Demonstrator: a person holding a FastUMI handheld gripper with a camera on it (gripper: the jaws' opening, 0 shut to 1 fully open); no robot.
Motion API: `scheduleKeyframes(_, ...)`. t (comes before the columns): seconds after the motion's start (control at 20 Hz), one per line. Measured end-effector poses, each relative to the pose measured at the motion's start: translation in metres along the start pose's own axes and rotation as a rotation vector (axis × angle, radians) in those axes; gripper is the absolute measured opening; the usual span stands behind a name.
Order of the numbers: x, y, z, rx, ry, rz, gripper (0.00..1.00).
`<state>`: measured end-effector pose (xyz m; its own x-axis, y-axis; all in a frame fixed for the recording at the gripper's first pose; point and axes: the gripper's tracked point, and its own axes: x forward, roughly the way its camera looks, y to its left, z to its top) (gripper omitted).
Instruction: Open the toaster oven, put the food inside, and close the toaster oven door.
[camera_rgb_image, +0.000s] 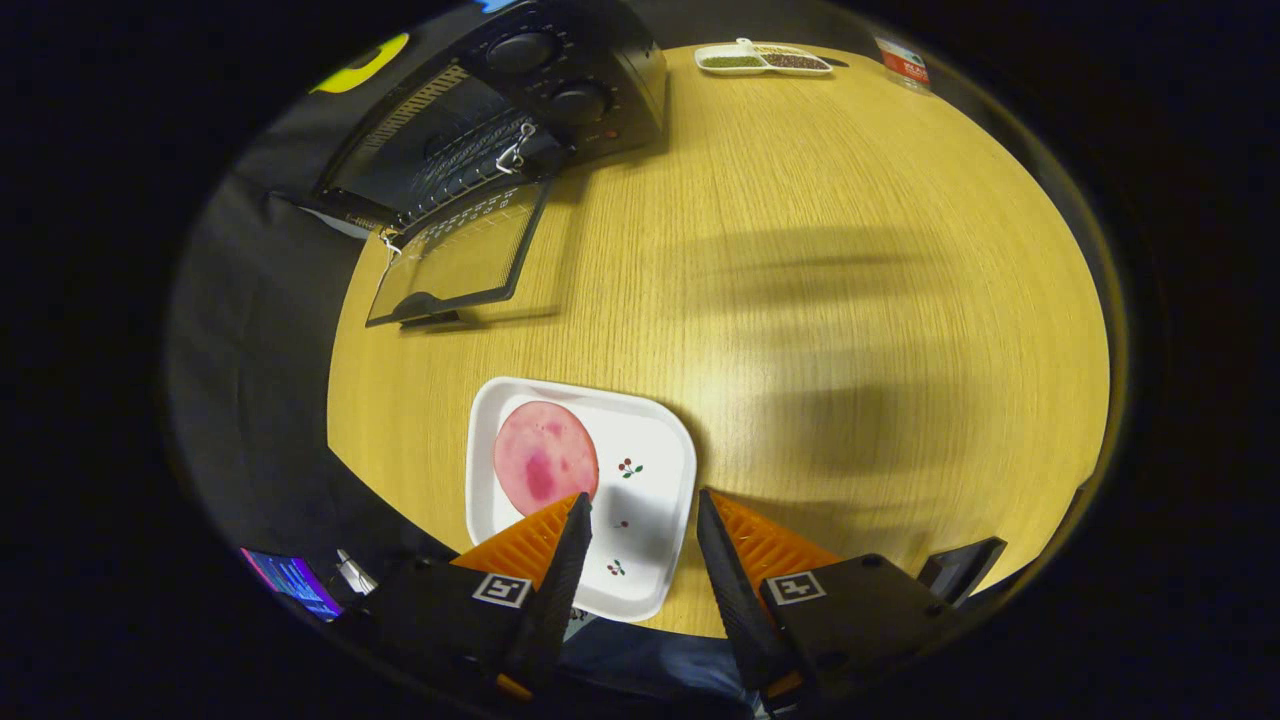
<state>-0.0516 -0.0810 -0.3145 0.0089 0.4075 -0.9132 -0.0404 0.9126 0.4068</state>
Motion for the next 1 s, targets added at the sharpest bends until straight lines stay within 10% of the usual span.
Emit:
scheduleKeyframes(0.25, 0.004, -0.009, -0.001, 0.006, 0.006, 0.004, 0.30)
scheduleKeyframes(0.3, 0.001, -0.006, -0.006, 0.021, 0.011, 0.022, 0.07)
scheduleKeyframes(1.0, 0.001, 0.052, -0.021, 0.245, -0.060, 0.272, 0.02)
